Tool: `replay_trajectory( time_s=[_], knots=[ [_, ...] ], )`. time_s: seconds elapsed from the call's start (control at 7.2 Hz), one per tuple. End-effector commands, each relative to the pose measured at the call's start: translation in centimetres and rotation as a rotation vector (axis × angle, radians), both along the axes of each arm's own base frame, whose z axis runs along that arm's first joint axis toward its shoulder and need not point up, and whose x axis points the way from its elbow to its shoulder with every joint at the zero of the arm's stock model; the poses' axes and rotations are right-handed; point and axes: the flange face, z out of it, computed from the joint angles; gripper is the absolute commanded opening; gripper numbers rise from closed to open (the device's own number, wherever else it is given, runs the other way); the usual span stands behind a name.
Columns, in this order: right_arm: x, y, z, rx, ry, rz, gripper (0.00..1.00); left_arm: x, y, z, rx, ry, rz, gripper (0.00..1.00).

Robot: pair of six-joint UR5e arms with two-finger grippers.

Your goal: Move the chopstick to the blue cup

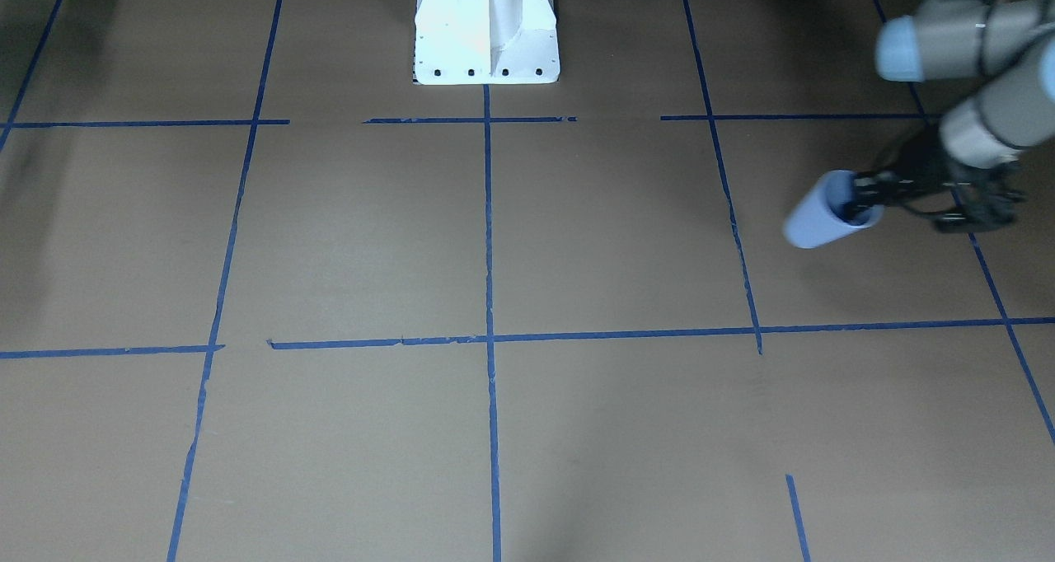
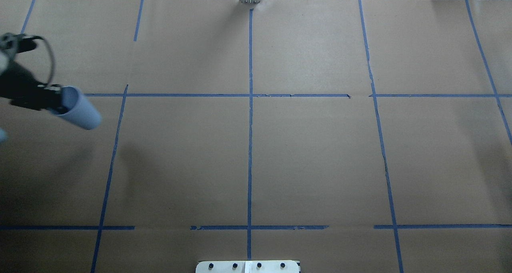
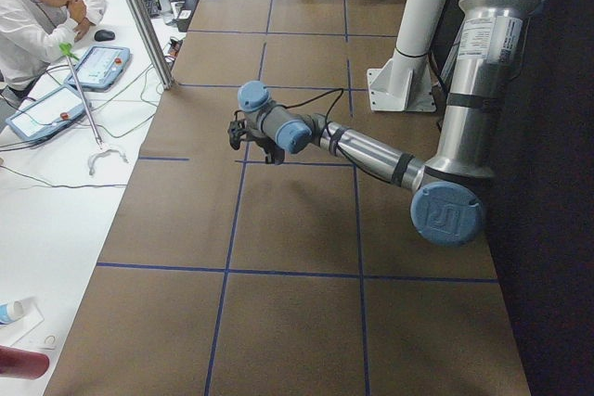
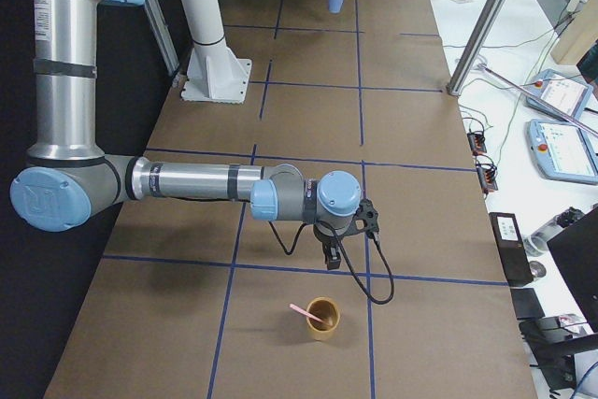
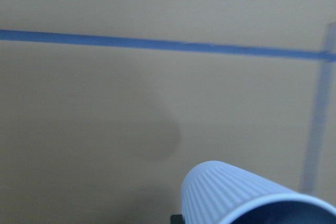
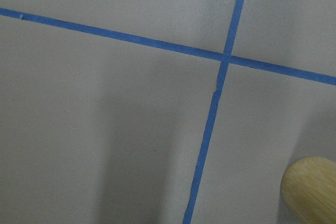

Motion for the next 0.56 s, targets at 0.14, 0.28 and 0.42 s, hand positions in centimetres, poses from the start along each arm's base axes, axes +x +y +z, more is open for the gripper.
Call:
replay_trajectory(
  time_s=[0.14, 0.28, 0.42],
  knots=[
    [0.0, 0.0, -0.1, 0.003, -0.002, 0.000, 1.00, 23.8, 5.2, -23.1, -0.067, -0.066, -0.088, 0.00],
    [0.0, 0.0, -0.1, 0.003, 0.000, 0.000, 1.00, 26.9, 6.4, -25.7, -0.060, -0.059, -0.071, 0.00],
    [0.0, 0.0, -0.1, 0.003, -0.002, 0.000, 1.00, 27.6, 6.1, -26.2, -0.059, -0.061, -0.076, 0.00]
  ],
)
